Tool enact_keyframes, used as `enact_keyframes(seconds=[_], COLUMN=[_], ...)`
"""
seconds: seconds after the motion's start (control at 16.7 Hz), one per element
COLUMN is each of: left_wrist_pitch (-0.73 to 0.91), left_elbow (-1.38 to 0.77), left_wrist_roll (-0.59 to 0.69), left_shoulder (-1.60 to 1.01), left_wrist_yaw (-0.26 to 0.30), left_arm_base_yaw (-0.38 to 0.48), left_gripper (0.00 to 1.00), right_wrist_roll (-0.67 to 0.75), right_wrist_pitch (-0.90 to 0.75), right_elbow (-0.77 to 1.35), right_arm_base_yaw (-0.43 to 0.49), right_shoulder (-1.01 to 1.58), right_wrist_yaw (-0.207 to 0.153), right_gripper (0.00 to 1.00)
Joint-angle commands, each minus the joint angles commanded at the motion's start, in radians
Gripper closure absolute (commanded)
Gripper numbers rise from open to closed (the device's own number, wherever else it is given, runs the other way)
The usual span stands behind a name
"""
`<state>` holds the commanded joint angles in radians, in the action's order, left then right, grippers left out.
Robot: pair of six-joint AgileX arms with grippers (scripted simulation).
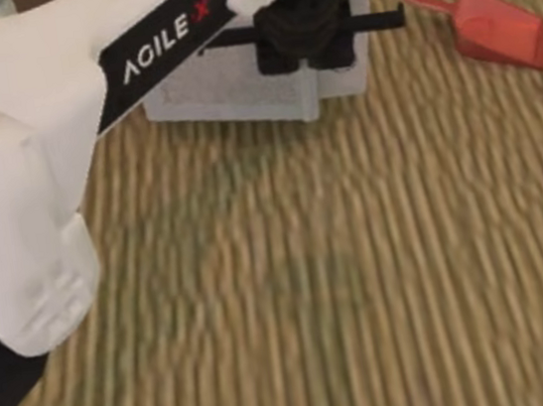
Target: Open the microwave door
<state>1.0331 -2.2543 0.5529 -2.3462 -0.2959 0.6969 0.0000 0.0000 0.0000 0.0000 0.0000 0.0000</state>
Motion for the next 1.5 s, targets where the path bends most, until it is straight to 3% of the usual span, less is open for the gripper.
enact_keyframes(seconds=[0.6,1.02,1.5], left_wrist_pitch=[-0.005,-0.099,-0.102], left_elbow=[0.000,0.182,0.188], left_wrist_roll=[0.001,-0.082,-0.084], left_shoulder=[0.002,0.106,0.109], left_wrist_yaw=[0.005,0.036,0.038], left_arm_base_yaw=[0.007,-0.004,-0.005], left_gripper=[1.00,1.00,1.00], right_wrist_roll=[0.000,0.000,0.000], right_wrist_pitch=[0.000,0.000,0.000], right_elbow=[0.000,0.000,0.000], right_arm_base_yaw=[0.000,0.000,0.000], right_shoulder=[0.000,0.000,0.000], right_wrist_yaw=[0.000,0.000,0.000], right_gripper=[0.00,0.00,0.00])
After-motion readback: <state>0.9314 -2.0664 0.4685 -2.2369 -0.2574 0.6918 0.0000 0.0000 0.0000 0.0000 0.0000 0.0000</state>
